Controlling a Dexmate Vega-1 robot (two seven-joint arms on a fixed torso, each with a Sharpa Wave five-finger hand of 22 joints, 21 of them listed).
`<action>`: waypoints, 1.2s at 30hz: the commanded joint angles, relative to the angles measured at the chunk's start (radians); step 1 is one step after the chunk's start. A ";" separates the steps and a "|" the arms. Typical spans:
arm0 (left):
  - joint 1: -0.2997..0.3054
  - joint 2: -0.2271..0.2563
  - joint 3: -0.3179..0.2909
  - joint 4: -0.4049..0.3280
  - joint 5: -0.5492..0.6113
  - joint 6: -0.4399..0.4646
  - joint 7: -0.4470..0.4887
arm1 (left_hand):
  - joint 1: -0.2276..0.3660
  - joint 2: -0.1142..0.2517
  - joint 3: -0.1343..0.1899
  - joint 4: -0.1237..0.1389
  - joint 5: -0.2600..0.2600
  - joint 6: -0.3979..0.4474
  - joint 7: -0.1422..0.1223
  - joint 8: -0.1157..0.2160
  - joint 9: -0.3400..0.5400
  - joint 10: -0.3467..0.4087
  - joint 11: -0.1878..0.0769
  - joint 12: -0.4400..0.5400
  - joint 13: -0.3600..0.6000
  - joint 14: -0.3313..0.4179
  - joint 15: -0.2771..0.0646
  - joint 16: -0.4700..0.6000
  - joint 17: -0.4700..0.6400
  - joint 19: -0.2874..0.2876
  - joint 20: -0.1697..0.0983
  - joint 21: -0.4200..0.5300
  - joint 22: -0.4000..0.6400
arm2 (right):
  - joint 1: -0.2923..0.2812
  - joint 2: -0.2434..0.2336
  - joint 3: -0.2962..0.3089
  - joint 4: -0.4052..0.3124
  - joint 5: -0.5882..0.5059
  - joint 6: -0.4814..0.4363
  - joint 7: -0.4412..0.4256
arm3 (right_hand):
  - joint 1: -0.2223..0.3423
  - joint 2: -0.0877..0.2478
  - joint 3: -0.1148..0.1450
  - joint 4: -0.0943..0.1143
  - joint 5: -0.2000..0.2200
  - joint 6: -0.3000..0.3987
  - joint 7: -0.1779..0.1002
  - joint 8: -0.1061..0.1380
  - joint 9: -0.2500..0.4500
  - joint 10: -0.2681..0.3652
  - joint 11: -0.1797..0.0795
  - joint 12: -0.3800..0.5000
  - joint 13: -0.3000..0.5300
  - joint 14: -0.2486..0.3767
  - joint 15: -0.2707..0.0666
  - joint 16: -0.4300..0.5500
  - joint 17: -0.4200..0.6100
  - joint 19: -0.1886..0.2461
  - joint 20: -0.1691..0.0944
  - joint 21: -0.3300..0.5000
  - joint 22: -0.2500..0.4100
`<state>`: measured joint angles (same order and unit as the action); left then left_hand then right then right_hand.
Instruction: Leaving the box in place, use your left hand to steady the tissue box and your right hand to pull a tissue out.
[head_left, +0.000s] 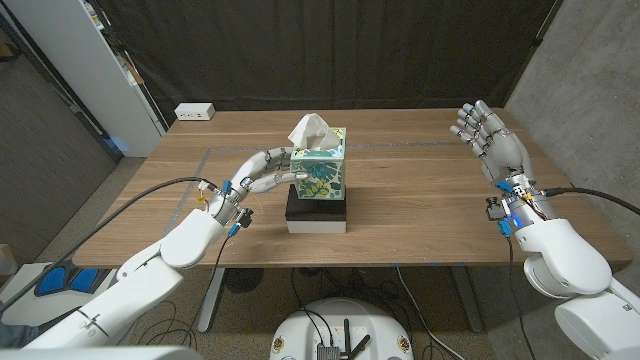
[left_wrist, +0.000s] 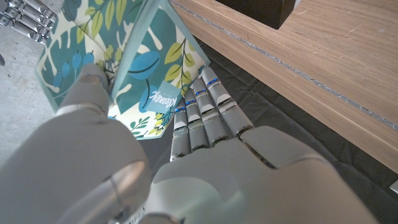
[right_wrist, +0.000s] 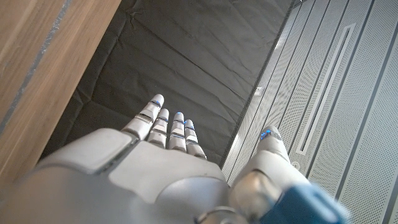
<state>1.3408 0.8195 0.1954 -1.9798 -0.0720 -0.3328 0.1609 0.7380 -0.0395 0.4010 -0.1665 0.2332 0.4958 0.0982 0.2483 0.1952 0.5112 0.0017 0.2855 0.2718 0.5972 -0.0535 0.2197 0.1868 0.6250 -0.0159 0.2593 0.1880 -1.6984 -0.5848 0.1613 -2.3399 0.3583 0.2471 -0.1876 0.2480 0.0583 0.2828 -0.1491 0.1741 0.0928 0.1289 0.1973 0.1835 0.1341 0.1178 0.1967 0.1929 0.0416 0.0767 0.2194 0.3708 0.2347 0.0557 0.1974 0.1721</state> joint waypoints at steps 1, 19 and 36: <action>-0.003 0.003 0.002 -0.005 0.010 0.007 0.003 | 0.053 0.048 0.007 -0.003 0.007 0.027 0.010 0.000 0.011 0.013 -0.016 -0.003 0.005 0.007 -0.029 0.001 0.003 0.005 -0.001 0.000 0.006 | 0.017 0.021 0.011 -0.024 -0.090 -0.025 -0.010 | -0.001 -0.003 0.004 0.000 0.005 0.001 0.025 0.000 0.003 0.009 0.000 0.004 0.002 0.005 0.005 0.006 0.003 0.008 -0.002 0.002 0.003; 0.003 0.007 0.000 -0.014 0.011 0.019 0.004 | 0.055 0.053 0.003 0.000 0.008 0.028 0.011 -0.006 0.012 0.015 -0.008 -0.008 0.007 0.006 -0.027 0.001 0.006 0.003 0.001 -0.001 0.006 | 0.008 0.048 0.039 -0.061 -0.384 -0.088 -0.063 | 0.007 -0.001 0.008 -0.004 0.006 0.017 0.019 0.006 0.003 0.021 -0.006 0.008 0.002 0.016 -0.006 0.009 0.002 0.021 -0.005 0.006 0.003; 0.004 -0.003 -0.001 -0.011 0.018 0.010 0.015 | 0.054 0.054 0.003 0.001 0.009 0.031 0.010 -0.009 0.012 0.017 -0.009 -0.010 0.009 0.007 -0.026 -0.001 0.005 0.004 0.001 -0.001 0.007 | -0.003 0.074 0.049 -0.132 -0.667 -0.197 -0.085 | 0.017 0.000 0.013 -0.006 0.008 0.038 0.006 0.011 0.003 0.040 -0.021 0.012 0.002 0.034 -0.017 0.015 0.000 0.036 -0.010 0.009 0.003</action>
<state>1.3433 0.8210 0.1967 -1.9923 -0.0563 -0.3190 0.1708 0.7384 -0.0400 0.4031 -0.1697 0.2359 0.5009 0.0933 0.2355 0.1952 0.5162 -0.0001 0.2768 0.2763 0.5989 -0.0518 0.2195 0.1882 0.6250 -0.0159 0.2593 0.1933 -1.7002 -0.5277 0.2077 -2.4313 -0.1377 0.1130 -0.2597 0.2481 0.0584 0.2870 -0.1532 0.1779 0.1216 0.1253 0.2044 0.1835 0.1647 0.0982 0.2040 0.1929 0.0659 0.0635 0.2266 0.3711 0.2617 0.0502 0.1974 0.1722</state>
